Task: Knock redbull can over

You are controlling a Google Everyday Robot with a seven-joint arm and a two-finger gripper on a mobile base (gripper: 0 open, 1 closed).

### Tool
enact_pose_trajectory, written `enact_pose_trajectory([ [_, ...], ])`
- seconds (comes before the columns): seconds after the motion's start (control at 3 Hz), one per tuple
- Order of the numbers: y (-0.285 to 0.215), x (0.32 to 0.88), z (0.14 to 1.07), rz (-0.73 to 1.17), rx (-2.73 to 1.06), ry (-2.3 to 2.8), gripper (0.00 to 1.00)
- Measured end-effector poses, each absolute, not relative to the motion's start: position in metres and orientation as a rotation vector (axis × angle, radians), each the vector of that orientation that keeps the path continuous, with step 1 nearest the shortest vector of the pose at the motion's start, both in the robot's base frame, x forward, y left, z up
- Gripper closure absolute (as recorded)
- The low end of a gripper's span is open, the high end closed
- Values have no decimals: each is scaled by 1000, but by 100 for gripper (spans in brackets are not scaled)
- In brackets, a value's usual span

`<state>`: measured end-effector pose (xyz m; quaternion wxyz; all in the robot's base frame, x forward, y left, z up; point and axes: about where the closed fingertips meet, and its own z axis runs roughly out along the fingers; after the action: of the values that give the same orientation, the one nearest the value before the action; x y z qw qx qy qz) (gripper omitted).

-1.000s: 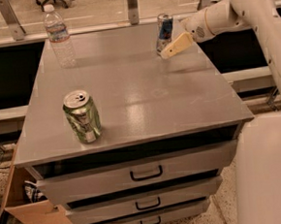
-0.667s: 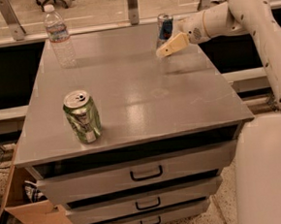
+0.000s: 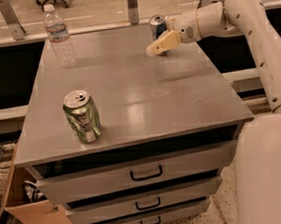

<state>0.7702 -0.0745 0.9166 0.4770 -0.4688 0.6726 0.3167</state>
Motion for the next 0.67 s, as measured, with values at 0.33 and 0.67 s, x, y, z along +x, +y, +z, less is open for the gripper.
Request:
enact_pose_trajectory([
  [0.33,-56,743,932,889,-1173,1594,0],
  [0.67,-46,721,942,967,-1192,1562,0],
])
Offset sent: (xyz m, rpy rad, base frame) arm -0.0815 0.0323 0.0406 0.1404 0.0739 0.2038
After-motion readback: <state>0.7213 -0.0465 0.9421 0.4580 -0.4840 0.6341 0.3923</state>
